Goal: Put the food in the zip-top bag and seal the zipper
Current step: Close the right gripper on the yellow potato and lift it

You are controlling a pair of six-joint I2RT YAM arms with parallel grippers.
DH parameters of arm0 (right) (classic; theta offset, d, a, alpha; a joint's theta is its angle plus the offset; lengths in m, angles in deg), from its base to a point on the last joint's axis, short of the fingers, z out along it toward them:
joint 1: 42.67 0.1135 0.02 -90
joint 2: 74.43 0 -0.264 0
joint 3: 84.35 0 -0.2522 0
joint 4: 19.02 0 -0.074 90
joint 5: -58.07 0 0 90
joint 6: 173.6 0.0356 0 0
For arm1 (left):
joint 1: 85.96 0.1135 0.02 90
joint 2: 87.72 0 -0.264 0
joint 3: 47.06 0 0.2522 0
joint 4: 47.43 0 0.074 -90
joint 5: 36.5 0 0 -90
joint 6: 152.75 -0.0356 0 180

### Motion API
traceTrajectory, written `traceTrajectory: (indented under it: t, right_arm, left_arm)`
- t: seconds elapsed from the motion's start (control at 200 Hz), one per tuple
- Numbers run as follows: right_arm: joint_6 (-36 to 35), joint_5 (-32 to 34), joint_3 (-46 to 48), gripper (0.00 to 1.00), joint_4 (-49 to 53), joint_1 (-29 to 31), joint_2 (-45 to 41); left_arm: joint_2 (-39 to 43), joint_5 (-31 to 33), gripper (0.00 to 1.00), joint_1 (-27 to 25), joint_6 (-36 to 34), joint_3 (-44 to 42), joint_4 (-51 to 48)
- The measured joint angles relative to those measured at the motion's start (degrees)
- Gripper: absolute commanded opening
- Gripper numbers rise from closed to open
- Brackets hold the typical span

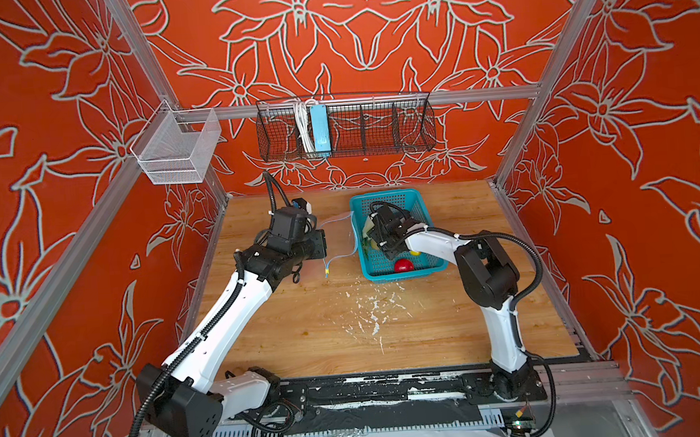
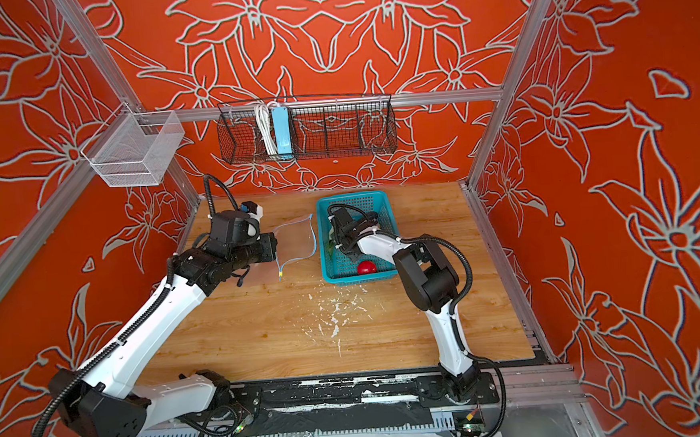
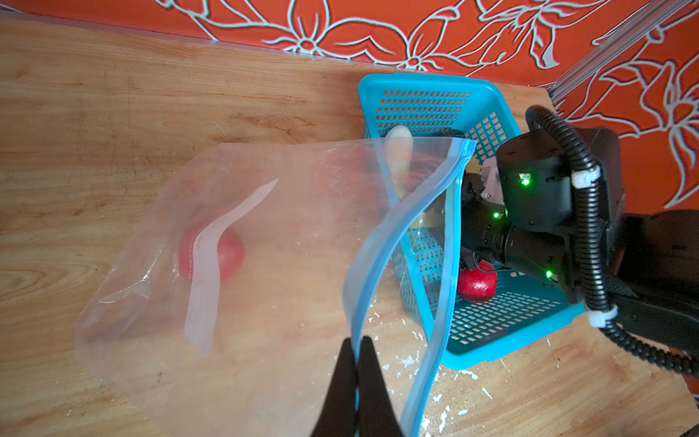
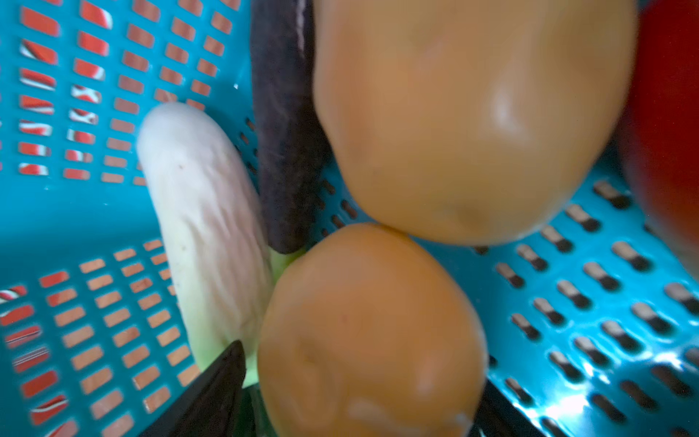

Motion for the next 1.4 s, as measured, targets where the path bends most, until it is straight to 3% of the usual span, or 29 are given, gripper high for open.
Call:
traceTrajectory:
  t: [0.29, 0.716, 0.921, 1.086, 1.401]
  right_arm:
    - [0.3, 0.6, 1.0, 0.71, -0.7, -0.9, -0.7]
    - [0.4, -1.2, 0.0, 0.70, -1.7, -1.5, 1.5]
    - [0.4, -2.6, -0.2, 0.51, -2.6, -1.5, 1.6]
    - [-0.2, -2.6, 0.5, 0.49, -3.0, -1.5, 1.3]
    - [-6.4, -2.6, 7.2, 0.49, -2.9, -1.5, -9.7]
  left_arm:
    - [0.0, -0.1, 0.00, 0.3, 0.0, 0.0, 0.0]
    - [0.2, -0.3, 0.00, 0.4, 0.0, 0.0, 0.0]
    - [0.2, -0.5, 0.00, 0.4, 0.2, 0.0, 0.0]
    - [0.2, -0.6, 0.00, 0.6, 0.2, 0.0, 0.3]
    - [0.2, -0.7, 0.00, 0.7, 0.4, 0.0, 0.4]
